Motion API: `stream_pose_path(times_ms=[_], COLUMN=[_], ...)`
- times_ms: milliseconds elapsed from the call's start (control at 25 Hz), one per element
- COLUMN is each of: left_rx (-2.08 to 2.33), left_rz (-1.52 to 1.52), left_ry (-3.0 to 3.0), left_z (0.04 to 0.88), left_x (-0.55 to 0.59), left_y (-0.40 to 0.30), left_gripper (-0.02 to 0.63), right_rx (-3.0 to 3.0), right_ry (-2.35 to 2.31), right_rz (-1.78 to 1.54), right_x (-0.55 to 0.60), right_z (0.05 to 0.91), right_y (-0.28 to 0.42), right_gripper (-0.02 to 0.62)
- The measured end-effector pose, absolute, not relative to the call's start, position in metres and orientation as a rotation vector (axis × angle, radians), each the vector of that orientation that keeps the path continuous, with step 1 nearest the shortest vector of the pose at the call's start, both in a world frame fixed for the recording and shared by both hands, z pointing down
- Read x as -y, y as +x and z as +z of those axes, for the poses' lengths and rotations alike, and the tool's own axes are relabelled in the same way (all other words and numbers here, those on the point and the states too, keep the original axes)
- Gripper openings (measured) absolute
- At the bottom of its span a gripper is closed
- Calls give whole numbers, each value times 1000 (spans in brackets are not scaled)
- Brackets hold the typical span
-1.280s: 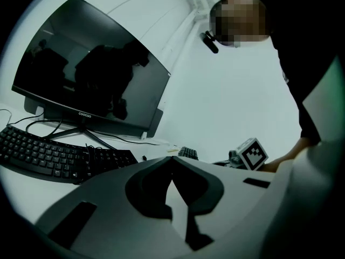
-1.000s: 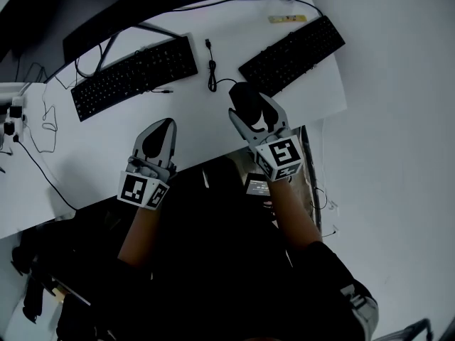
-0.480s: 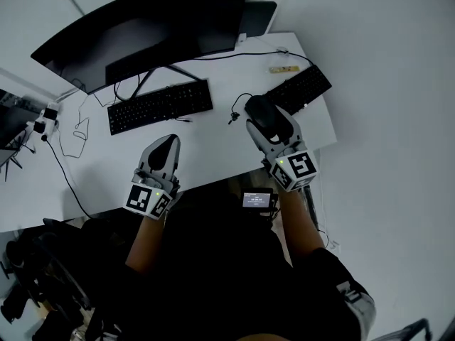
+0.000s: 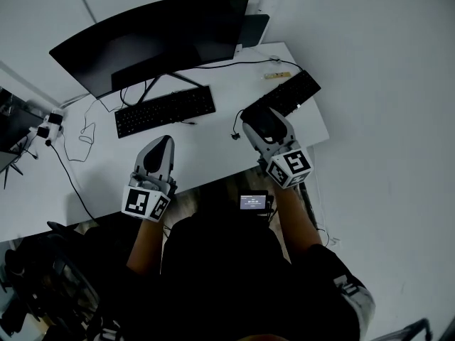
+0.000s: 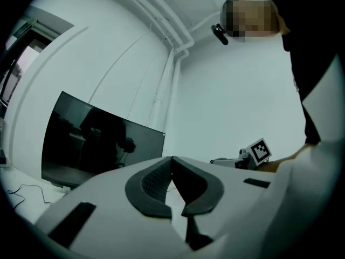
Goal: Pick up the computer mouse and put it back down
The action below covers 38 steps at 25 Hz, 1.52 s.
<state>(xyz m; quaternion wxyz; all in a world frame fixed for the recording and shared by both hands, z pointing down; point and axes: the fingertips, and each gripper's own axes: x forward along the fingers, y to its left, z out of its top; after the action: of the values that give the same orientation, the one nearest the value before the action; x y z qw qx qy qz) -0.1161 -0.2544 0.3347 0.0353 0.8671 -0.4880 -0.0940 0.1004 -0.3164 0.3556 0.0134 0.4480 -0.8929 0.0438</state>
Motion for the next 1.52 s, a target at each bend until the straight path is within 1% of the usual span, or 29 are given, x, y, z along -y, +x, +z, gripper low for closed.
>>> stream_pose_path(times_ms=[480,720,920,1240,1520], left_rx=[1476,1477,1442,1449,1481], left_rz=[-381,-376,-411,-315,-256], left_ry=[2663,2648,2631,2650,2606], left_z=[323,328,328,337,349], left_x=[213,211,221,243,260], left_y=[-162,-163,-144,-119,-114], left_gripper=[-6,-6,-6,-6,-5], right_rx=[2840,2852,2881,2890,2913], right_ry=[1414,1415,1427,1424,1413], right_rz=[-42,-56,-39,-52,-26], right_x=[264,258,273,315,370], right_z=[299,289,283,288,300], right_y=[59,61,76,97,97], right_gripper=[310,310,310,310,310])
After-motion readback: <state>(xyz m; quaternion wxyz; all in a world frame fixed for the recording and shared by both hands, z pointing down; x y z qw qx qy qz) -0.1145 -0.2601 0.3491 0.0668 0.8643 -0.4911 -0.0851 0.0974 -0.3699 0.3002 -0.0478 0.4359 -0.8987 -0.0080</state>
